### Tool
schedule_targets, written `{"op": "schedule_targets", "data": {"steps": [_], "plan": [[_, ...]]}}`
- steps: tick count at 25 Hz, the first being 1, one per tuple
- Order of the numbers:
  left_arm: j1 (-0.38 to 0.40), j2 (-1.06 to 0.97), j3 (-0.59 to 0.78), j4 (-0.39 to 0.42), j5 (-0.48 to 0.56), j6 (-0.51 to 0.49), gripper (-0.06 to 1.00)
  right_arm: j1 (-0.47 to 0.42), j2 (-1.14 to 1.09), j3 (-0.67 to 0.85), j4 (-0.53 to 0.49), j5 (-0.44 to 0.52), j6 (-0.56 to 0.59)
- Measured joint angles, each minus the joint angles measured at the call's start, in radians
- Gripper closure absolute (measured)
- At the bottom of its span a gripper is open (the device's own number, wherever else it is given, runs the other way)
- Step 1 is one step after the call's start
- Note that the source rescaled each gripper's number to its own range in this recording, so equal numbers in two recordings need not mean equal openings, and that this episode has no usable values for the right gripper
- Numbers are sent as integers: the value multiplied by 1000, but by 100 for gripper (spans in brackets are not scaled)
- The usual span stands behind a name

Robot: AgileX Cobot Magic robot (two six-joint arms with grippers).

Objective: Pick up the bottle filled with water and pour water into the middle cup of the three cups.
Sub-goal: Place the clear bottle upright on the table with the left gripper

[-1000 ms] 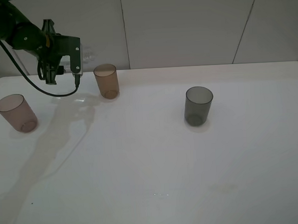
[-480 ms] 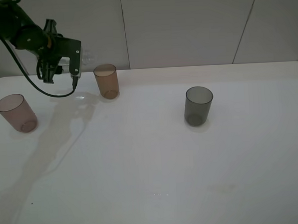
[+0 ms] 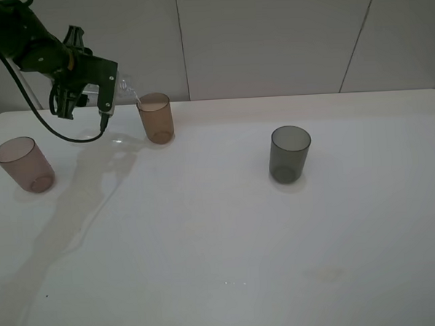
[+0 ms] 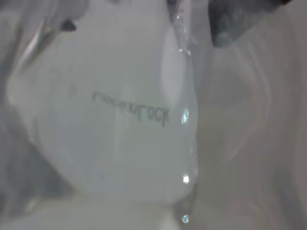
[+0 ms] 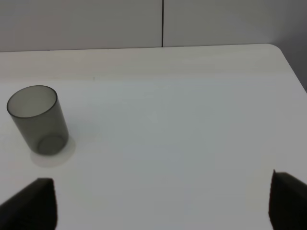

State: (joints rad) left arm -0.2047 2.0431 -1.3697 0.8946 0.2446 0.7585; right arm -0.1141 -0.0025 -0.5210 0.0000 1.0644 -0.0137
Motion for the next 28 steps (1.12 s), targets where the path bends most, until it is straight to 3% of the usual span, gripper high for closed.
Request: {"op": "schedule_targets", "data": {"steps": [28], "plan": [[0,0,0,38,-89,0,93,0,0,0,0,0,0]]}}
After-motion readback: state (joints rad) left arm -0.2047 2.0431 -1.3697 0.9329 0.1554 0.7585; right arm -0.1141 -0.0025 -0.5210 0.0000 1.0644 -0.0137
